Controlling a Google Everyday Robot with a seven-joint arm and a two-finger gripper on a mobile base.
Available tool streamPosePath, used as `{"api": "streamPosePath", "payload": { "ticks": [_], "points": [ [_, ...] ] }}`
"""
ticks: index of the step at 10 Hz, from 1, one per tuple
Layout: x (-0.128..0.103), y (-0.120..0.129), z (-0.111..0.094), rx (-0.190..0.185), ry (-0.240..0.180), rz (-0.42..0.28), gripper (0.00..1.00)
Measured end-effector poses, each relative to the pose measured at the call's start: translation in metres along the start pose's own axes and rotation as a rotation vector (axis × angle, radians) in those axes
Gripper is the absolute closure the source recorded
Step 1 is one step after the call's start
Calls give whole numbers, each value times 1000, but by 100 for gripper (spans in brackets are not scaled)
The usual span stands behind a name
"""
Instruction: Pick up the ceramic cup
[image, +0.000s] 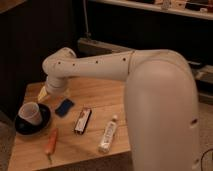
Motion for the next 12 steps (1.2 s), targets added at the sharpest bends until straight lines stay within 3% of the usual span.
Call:
{"api": "streamPosePath", "payload": {
  "ticks": [4, 5, 7, 12],
  "points": [
    [0, 6, 83, -85, 79, 37, 20],
    [1, 8, 101, -125, 89, 50, 20],
    [0, 11, 111, -178, 90, 73, 20],
    [-7, 14, 91, -238, 60, 126, 20]
  ]
}}
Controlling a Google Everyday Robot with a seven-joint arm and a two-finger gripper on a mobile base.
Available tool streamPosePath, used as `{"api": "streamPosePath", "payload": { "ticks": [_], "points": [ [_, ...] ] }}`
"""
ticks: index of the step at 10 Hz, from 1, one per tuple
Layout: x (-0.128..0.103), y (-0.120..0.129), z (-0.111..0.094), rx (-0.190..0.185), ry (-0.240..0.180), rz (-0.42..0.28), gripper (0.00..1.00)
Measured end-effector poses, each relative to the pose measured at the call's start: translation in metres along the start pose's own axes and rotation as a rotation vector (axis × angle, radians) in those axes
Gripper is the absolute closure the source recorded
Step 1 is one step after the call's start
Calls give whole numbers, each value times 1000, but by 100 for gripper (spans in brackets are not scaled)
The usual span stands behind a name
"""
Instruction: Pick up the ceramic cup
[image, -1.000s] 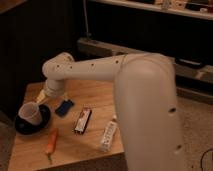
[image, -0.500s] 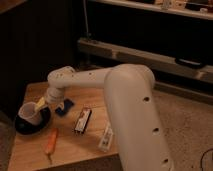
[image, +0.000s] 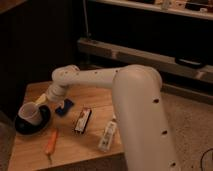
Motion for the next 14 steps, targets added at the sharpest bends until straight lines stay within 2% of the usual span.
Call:
{"api": "streamPosePath", "payload": {
  "ticks": [6, 8, 11, 12, 14],
  "points": [
    [-1, 28, 19, -61, 37, -58, 21],
    [0, 35, 24, -76, 50, -77, 38],
    [0, 44, 30, -98, 73, -100, 69],
    [0, 46, 31, -102, 79, -105, 72],
    [1, 50, 35, -106, 96, -117, 73]
  ]
}}
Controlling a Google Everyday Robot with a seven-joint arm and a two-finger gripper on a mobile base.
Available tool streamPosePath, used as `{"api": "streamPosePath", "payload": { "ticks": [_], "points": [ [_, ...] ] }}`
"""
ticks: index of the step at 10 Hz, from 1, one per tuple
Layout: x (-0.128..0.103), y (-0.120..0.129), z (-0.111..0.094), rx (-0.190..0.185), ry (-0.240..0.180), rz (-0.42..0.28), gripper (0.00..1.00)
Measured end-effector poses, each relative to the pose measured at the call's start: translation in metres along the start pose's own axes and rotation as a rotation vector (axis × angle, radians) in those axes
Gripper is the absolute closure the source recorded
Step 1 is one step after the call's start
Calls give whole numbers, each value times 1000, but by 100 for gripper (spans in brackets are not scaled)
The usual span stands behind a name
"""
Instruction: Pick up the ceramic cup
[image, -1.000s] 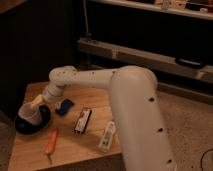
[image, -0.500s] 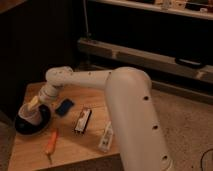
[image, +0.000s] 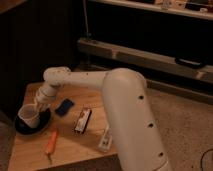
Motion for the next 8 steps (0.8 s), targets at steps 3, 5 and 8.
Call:
{"api": "streamPosePath", "payload": {
  "ticks": [3, 5, 8],
  "points": [
    [0, 4, 7, 6, 33, -13, 82],
    [1, 3, 7, 1, 33, -10, 98],
    [2, -22, -17, -9, -24, 40, 100]
  ]
}}
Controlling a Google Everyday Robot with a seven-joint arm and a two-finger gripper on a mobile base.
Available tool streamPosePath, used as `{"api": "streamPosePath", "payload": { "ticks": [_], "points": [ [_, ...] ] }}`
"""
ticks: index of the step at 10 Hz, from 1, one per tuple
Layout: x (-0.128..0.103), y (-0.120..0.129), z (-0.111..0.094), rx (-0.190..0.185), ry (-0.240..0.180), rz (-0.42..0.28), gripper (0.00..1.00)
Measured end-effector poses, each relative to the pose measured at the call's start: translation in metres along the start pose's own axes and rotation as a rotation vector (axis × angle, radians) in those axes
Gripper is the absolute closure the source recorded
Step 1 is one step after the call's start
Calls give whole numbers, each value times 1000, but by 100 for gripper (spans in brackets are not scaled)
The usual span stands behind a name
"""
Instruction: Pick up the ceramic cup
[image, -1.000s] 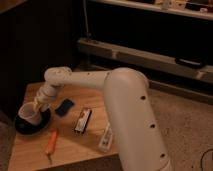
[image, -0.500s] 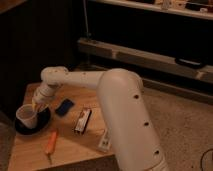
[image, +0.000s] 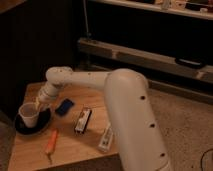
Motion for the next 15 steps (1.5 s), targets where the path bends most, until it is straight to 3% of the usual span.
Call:
{"api": "streamPosePath", "payload": {
  "ticks": [5, 8, 10, 12, 15],
  "points": [
    [18, -68, -55, 31, -120, 156, 100],
    [12, -72, -60, -43, -146, 151, 100],
    [-13, -59, -63, -74, -155, 101, 100],
    [-64, -23, -62, -103, -162, 13, 100],
    [-137, 15, -60, -76, -145, -70, 100]
  ]
}}
